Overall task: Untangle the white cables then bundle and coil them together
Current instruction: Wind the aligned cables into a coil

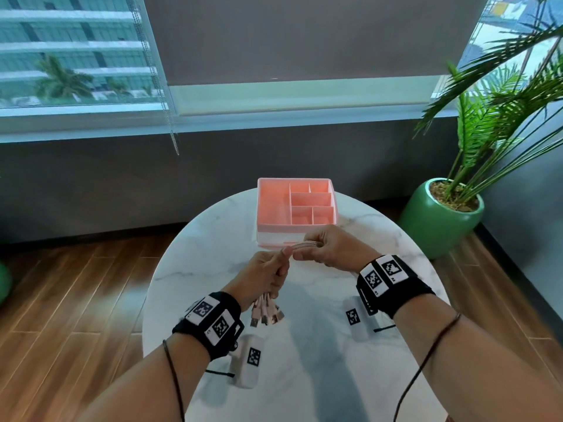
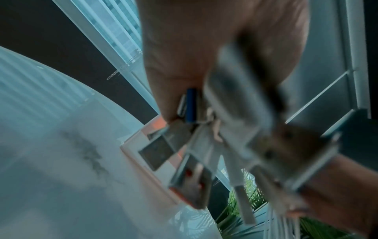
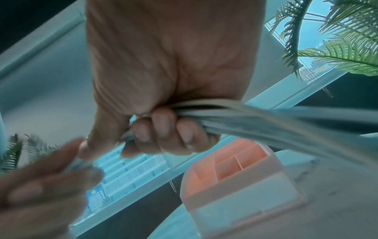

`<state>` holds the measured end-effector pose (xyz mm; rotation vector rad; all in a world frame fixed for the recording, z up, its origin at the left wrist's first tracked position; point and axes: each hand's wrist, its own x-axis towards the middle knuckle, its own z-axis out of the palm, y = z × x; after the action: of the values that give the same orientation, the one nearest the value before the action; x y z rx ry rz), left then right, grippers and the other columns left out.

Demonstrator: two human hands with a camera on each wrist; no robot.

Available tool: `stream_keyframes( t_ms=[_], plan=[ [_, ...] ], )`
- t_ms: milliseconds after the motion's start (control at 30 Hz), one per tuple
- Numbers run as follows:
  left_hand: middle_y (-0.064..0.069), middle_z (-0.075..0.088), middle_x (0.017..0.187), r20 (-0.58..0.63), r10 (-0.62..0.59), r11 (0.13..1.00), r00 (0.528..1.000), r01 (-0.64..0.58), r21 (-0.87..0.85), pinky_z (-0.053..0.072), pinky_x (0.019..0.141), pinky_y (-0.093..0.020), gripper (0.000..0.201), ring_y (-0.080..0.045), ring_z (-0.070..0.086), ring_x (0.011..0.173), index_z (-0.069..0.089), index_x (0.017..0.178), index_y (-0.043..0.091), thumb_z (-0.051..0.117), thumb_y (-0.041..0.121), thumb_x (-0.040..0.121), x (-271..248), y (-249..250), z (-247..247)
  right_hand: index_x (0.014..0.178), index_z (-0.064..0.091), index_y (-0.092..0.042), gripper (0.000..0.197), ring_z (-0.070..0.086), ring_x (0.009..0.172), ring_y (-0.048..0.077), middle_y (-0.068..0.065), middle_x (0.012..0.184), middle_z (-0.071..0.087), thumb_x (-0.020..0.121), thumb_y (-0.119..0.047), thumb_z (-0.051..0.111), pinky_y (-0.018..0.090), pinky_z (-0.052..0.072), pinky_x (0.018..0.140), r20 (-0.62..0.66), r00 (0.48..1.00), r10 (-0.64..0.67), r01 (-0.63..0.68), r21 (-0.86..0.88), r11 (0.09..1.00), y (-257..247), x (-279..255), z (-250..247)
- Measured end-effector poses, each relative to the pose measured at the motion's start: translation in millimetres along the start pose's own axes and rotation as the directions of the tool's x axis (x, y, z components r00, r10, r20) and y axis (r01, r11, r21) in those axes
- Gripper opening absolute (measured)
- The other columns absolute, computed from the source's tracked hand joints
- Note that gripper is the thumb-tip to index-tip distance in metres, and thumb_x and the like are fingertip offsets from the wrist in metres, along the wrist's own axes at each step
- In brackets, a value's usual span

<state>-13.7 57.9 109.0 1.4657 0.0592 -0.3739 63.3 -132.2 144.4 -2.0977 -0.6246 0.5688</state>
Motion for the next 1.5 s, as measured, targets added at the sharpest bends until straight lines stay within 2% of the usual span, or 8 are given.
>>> stream_keyframes(
  t_ms=[467,633,800,900,1033,1233,1367,1500],
  plan=[
    [-0.025,0.070,0.079,0.351,-0.051,0.973,0.935,0.127,-0.195,0.057,0.072,-0.041,0.030,-0.035,0.069,0.069,0.062,0.087,0.004,0.063,0.034,0.093,-7.4,13.7,-5.5,0.064,0.063,-0.010,0.041,0.044,0.049,0.013,0.012,0.058,0.060,0.092,-0.039,0.059,0.040,0.043,0.052,-0.315,0.936,-0.159,0.047,-0.335,0.941,-3.4,13.1,-27.5],
    [-0.025,0.068,0.076,0.282,-0.062,0.989,0.957,0.097,-0.113,0.054,0.051,-0.032,0.047,-0.031,0.067,0.052,0.053,0.092,0.009,0.057,0.056,0.091,-6.8,24.7,-1.8,0.073,0.071,-0.013,0.035,0.062,0.061,0.027,0.006,0.065,0.067,0.095,-0.037,0.058,0.048,0.055,0.064,-0.312,0.940,-0.138,0.045,-0.289,0.956,0.2,14.4,-24.2],
    [-0.022,0.066,0.069,0.213,-0.023,0.999,0.977,0.030,-0.030,0.051,0.051,-0.031,0.053,-0.028,0.065,0.051,0.050,0.054,0.012,0.052,0.033,0.103,-10.4,17.9,1.5,0.064,0.066,-0.013,0.035,0.056,0.057,0.025,0.007,0.062,0.063,0.094,-0.031,0.062,0.044,0.051,0.060,-0.289,0.946,-0.149,0.066,-0.278,0.958,-0.1,16.1,-19.0],
    [-0.022,0.070,0.071,0.158,0.061,0.998,0.985,-0.061,-0.007,0.057,0.063,-0.032,0.041,-0.025,0.067,0.058,0.064,0.068,0.001,0.049,0.016,0.104,-11.4,22.5,4.5,0.074,0.072,-0.010,0.032,0.062,0.065,0.030,0.010,0.068,0.069,0.094,-0.034,0.062,0.044,0.052,0.064,-0.273,0.953,-0.130,0.062,-0.243,0.968,2.6,19.0,-15.9],
    [-0.013,0.062,0.058,0.092,0.087,0.996,0.992,-0.087,-0.005,0.053,0.055,-0.033,0.052,-0.023,0.057,0.042,0.054,0.049,0.014,0.058,0.024,0.100,-11.6,22.9,4.6,0.083,0.075,-0.007,0.033,0.064,0.073,0.034,0.013,0.075,0.071,0.094,-0.035,0.062,0.047,0.053,0.069,-0.281,0.952,-0.120,0.066,-0.196,0.978,4.3,21.4,-12.8],
    [-0.001,0.037,0.049,0.195,-0.062,0.996,0.979,0.072,-0.045,0.032,0.039,-0.021,0.043,-0.009,0.026,0.034,0.044,0.068,0.015,0.063,0.043,0.093,-13.9,16.5,6.7,0.062,0.068,-0.020,0.036,0.060,0.060,0.015,0.007,0.061,0.065,0.086,-0.046,0.068,0.045,0.050,0.059,-0.360,0.922,-0.140,0.103,-0.120,0.987,-0.3,22.9,-15.2],
    [0.003,0.023,0.052,0.217,-0.109,0.989,0.970,0.127,-0.071,0.020,0.040,-0.021,0.051,-0.009,0.019,0.041,0.033,0.057,0.025,0.064,0.046,0.092,-12.7,15.6,16.1,0.054,0.059,-0.027,0.039,0.072,0.087,0.035,0.014,0.067,0.070,0.078,-0.056,0.067,0.049,0.054,0.062,-0.420,0.900,-0.118,0.111,-0.041,0.993,-2.5,24.4,-10.1],
    [0.005,0.020,0.052,0.120,0.044,0.985,0.992,-0.023,-0.169,0.020,0.041,-0.017,0.053,-0.009,0.015,0.041,0.027,0.059,0.026,0.060,0.048,0.094,-8.3,28.0,9.4,0.070,0.071,-0.008,0.040,0.053,0.053,0.023,0.009,0.062,0.067,0.090,-0.042,0.064,0.042,0.048,0.055,-0.386,0.919,-0.086,0.064,-0.070,0.995,13.1,25.4,3.1]
  ],
)
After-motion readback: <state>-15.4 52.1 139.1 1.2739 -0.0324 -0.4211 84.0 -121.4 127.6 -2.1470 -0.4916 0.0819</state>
